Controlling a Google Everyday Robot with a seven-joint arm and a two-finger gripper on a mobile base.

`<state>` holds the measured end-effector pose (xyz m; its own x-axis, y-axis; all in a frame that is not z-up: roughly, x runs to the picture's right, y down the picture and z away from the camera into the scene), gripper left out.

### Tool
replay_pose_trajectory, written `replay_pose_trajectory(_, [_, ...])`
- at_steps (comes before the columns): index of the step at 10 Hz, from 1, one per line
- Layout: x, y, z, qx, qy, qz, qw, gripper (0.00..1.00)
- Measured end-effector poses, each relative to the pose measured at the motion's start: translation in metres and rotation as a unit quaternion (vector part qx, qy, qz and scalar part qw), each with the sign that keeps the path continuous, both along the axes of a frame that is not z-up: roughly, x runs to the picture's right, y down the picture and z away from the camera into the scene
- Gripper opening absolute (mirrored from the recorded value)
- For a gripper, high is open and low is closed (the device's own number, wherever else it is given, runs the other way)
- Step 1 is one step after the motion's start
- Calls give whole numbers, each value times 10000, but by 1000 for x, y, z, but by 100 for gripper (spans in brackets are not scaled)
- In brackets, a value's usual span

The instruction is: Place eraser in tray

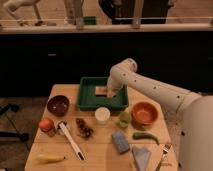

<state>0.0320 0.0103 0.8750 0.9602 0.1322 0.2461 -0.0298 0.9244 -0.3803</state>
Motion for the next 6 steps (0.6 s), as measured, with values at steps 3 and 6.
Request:
replay_pose_trajectory(3, [-2,2,16,-176,-137,117,9997,17])
replay_pose_trajectory(6, [1,8,32,-405,-123,127,9990,17])
